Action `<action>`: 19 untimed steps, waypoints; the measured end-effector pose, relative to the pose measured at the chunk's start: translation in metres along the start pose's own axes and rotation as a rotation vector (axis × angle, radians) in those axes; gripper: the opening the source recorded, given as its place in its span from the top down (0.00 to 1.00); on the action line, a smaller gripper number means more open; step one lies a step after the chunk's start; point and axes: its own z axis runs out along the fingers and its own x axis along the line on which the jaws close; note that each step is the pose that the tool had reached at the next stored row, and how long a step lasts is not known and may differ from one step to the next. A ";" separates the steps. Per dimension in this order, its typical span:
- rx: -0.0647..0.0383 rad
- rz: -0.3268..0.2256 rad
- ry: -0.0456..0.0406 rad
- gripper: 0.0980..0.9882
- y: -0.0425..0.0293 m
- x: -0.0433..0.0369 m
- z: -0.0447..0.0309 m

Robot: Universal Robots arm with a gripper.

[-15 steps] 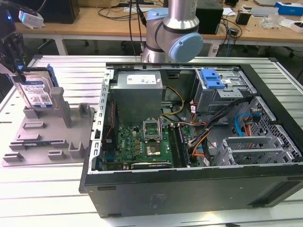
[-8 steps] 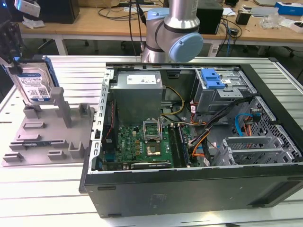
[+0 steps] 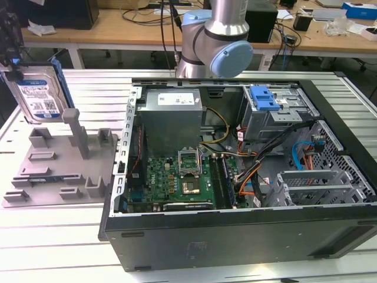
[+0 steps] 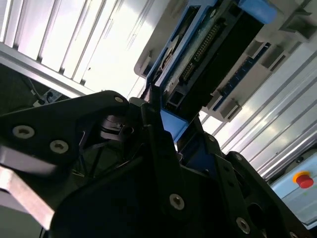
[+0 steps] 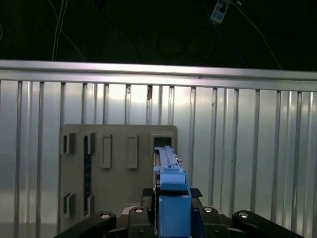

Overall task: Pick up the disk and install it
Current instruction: 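Pick up the disk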

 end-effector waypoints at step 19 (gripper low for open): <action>0.000 0.000 0.0000 0.70 -0.0054 0.0010 -0.0802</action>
